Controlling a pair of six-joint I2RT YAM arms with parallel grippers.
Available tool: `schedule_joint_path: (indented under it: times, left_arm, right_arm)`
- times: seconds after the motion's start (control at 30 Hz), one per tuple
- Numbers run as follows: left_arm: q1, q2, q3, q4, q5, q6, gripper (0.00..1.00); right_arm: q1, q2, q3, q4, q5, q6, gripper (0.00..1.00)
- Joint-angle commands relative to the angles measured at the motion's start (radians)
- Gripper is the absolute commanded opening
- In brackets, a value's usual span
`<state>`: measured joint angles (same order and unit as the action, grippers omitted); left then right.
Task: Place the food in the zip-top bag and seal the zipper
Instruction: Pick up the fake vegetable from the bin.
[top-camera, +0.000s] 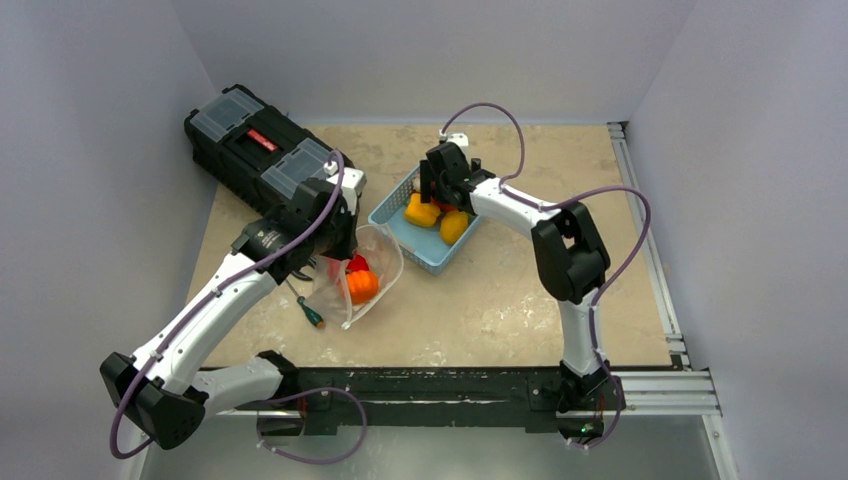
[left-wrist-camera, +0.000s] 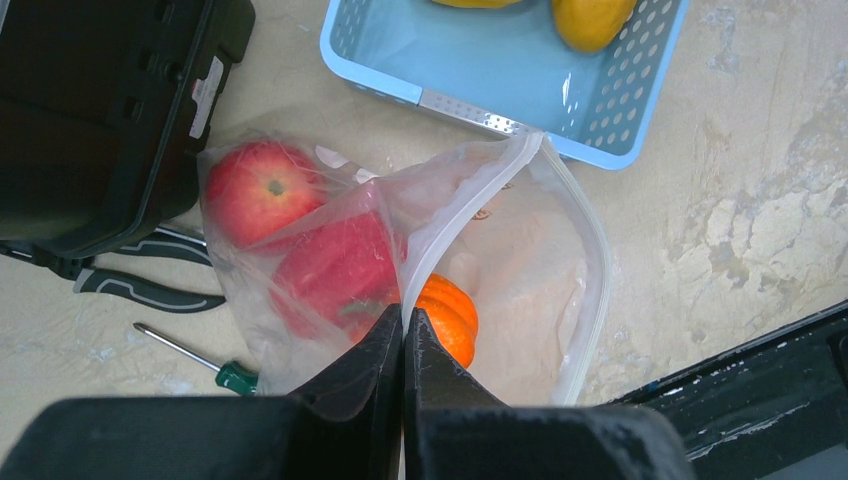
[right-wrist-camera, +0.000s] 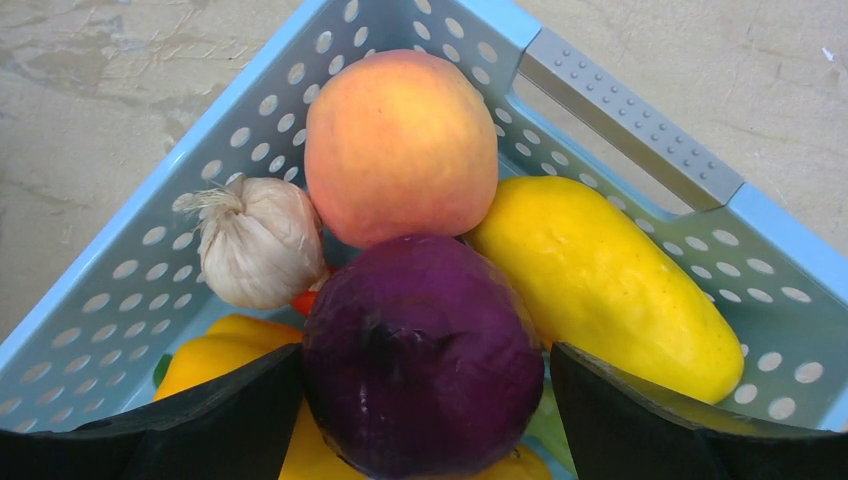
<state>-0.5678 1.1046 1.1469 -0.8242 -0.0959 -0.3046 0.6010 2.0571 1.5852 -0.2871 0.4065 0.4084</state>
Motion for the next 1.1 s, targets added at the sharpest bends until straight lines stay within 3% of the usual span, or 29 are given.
schedule_joint_path:
  times: [0.0,0.13,0.23,0.4,0.53,0.73,1.07]
  left_arm:
    - [0.006,0.011,-0.004,0.040,0.023,-0.020,0.00]
    - [0.005,0.031,-0.007,0.044,0.032,-0.024,0.00]
    - [0.006,0.045,-0.007,0.045,0.042,-0.025,0.00]
    - [0.005,0.046,-0.007,0.046,0.048,-0.027,0.00]
    - [0.006,0.035,-0.007,0.047,0.046,-0.027,0.00]
    - [0.022,0.020,-0.008,0.053,0.051,-0.032,0.00]
    - [0.044,-0.005,-0.015,0.064,0.051,-0.035,0.00]
  right_arm:
    - [-0.003,0.006,0.062,-0.002,0.031,-0.001,0.89]
    - [-0.003,0.006,0.085,0.003,0.022,-0.019,0.81]
    - [-0.003,0.002,0.113,-0.034,0.022,-0.028,0.66]
    - [0.000,-0.057,0.102,-0.100,0.028,-0.037,0.22]
    - [0.004,-0.164,0.044,-0.157,0.000,-0.027,0.02]
    - [0.070,-0.413,-0.141,-0.104,-0.224,-0.055,0.00]
    - [0.347,-0.677,-0.282,-0.105,-0.386,-0.141,0.00]
